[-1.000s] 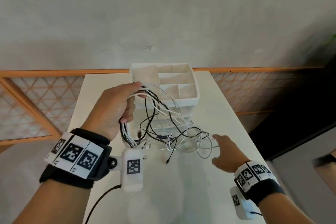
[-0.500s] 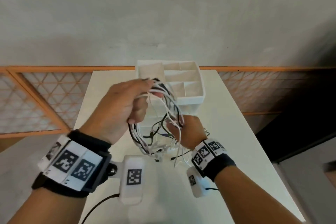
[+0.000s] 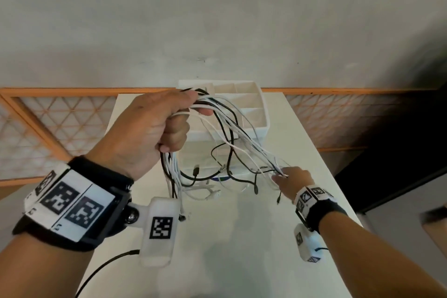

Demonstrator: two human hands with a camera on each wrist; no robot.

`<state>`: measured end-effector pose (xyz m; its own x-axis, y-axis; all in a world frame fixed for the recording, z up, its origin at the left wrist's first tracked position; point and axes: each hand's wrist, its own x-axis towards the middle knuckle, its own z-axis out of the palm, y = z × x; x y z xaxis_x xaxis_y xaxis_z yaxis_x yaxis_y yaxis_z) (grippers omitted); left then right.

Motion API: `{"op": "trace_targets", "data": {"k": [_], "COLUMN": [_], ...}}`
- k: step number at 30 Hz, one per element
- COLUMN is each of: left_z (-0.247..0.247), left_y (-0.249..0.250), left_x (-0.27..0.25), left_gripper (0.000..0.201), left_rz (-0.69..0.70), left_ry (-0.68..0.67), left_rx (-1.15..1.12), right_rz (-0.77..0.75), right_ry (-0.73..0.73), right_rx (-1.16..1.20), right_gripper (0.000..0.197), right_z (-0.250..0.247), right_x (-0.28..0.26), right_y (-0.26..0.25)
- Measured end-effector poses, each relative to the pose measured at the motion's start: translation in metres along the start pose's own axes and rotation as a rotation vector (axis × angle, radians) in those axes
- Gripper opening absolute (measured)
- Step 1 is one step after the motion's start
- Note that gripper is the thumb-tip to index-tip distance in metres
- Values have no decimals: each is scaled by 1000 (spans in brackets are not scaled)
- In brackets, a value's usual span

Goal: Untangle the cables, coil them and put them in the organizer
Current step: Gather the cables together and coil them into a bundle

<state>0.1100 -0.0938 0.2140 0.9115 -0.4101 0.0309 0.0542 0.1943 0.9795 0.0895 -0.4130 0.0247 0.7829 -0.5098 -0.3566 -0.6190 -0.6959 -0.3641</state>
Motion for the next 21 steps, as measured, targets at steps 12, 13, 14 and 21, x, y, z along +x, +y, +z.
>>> {"op": "trace_targets", "data": {"k": [12,13,14,21], "left_z": [-29,-29,-30,-25], "left_y": [-13,-6,2,9], "left_x": [18,19,21,25], "left_gripper": [31,28,27,28], "left_rz": [-49,-30,-11,-32], "left_ry": [223,222,216,149], "left_rx": [70,9,-24,10], "right_rz": [-82,-71,-46,126], "right_ry": [98,86,76,131], "right_rx": [149,-35,-166,-66], "right_gripper": [78,70,60,41], "right_z": [-61,-51,-38,-4], "right_x": [-7,-7,-7,-3], "right_y": [3,13,23,47]}}
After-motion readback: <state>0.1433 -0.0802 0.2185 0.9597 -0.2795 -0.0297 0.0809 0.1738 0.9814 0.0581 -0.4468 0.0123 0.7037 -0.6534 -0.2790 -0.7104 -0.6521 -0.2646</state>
